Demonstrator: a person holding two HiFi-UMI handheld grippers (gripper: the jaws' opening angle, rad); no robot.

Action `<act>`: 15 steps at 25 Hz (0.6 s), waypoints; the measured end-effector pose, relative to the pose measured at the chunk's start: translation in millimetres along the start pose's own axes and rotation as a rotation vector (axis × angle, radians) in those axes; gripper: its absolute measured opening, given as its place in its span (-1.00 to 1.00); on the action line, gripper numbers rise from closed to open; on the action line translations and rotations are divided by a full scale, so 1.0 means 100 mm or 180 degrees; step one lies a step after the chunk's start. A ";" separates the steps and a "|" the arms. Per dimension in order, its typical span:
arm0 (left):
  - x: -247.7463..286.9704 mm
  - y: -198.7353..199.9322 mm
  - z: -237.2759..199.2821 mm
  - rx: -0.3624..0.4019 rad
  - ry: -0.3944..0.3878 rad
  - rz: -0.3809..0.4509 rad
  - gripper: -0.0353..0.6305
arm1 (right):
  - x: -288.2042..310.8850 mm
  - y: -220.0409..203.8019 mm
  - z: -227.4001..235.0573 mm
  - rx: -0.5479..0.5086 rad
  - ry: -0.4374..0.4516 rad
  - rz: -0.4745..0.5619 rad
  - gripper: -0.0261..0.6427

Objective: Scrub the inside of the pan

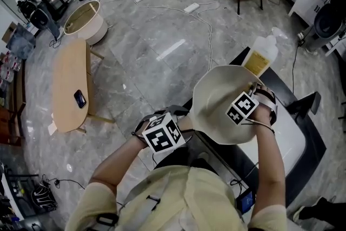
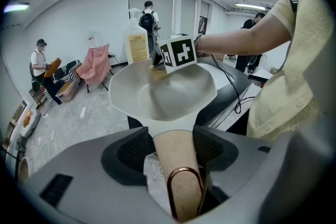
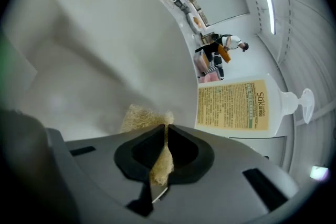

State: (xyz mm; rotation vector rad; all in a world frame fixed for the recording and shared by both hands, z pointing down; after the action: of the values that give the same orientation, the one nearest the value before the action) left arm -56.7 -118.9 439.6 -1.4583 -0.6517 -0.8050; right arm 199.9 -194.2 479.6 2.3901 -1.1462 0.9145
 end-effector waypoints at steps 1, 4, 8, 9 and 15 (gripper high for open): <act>0.00 0.00 0.00 -0.0001 0.0005 0.0001 -0.06 | -0.02 -0.02 -0.03 -0.0040 0.0049 -0.0053 -0.82; -0.01 -0.01 0.01 -0.0008 0.0016 0.0000 -0.07 | -0.07 -0.08 -0.12 -0.0137 0.0247 -0.0190 -0.83; -0.02 -0.01 0.03 -0.0014 0.0010 0.0000 -0.07 | -0.15 -0.18 -0.24 -0.0266 0.0561 -0.0333 -0.83; -0.02 -0.01 0.03 -0.0011 0.0007 -0.0006 -0.07 | -0.17 -0.21 -0.27 -0.0303 0.0640 -0.0360 -0.83; -0.02 0.01 0.03 -0.0004 0.0004 -0.0040 -0.07 | -0.32 -0.31 -0.41 -0.0547 0.1077 -0.0393 -0.83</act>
State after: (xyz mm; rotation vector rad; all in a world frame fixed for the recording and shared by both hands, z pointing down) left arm -57.4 -115.6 437.5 -1.4561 -0.6602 -0.8161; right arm 192.3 -134.6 487.8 2.0462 -0.8988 1.0800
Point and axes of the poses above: the fingertips, and each gripper's own axes: x forward along the fingers, z to its right, y out of its top, the point moved 8 cm from there along -x, backward along the fingers, and after that the axes turned 3 degrees about x, right-handed, at the moved point
